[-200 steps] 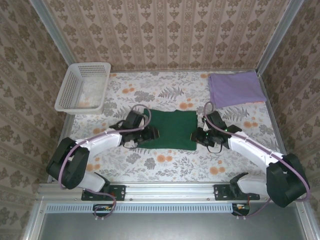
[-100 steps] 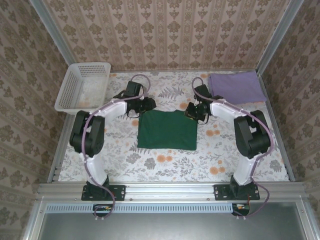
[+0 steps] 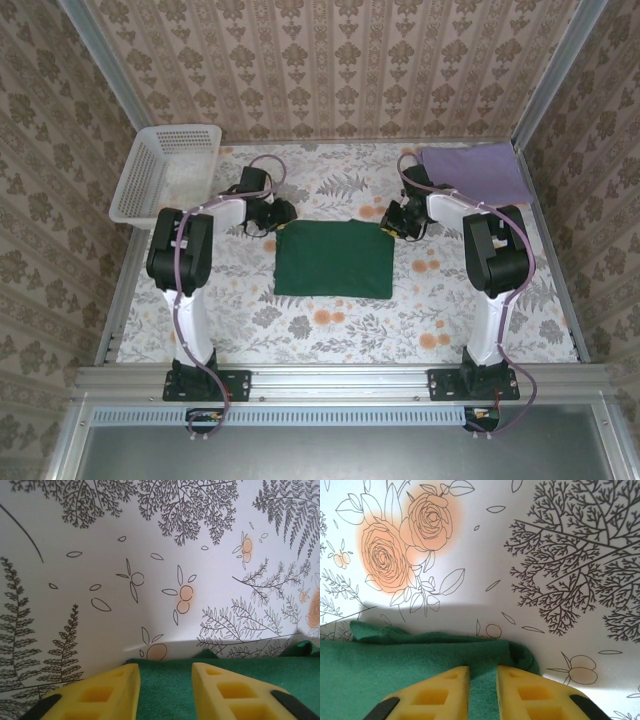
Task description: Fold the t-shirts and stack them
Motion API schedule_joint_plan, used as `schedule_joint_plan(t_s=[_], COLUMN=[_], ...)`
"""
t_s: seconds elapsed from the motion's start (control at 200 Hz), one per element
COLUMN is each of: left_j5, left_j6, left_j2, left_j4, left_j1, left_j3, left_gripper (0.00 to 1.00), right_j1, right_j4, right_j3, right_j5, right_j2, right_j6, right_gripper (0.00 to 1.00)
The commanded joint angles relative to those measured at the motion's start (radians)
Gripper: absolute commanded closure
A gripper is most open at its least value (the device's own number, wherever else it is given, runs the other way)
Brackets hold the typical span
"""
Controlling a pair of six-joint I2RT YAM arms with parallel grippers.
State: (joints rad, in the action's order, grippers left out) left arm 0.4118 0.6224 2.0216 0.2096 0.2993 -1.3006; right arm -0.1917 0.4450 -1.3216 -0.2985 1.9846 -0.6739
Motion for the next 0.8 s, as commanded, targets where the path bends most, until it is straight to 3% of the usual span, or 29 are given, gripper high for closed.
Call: schedule_joint_plan(t_s=[0.0, 0.11, 0.21, 0.34, 0.575, 0.795], left_j5=[-0.009, -0.058, -0.192, -0.395, -0.566, -0.637], left_j6=[-0.018, -0.009, -0.007, -0.022, -0.004, -0.049], left_j2=[-0.073, -0.174, -0.307, -0.475, -0.706, -0.888], left_j4=[0.017, 0.027, 0.030, 0.060, 0.111, 0.058], left_j1=[-0.006, 0.007, 0.036, 0.113, 0.265, 0.274], left_j3=[0.021, 0.047, 0.111, 0.207, 0.422, 0.601], left_gripper=[0.59, 0.42, 0.22, 0.01, 0.00, 0.00], right_j1=[0.008, 0.014, 0.017, 0.017, -0.016, -0.067], right_j4=[-0.007, -0.058, -0.093, -0.082, -0.083, -0.090], right_j3=[0.028, 0.140, 0.253, 0.326, 0.346, 0.324], right_j5=[0.007, 0.073, 0.134, 0.125, 0.078, 0.111], right_j2=[-0.094, -0.224, -0.326, -0.370, -0.314, -0.272], right_j6=[0.017, 0.019, 0.045, 0.142, 0.151, 0.154], right_gripper=[0.67, 0.45, 0.26, 0.22, 0.21, 0.22])
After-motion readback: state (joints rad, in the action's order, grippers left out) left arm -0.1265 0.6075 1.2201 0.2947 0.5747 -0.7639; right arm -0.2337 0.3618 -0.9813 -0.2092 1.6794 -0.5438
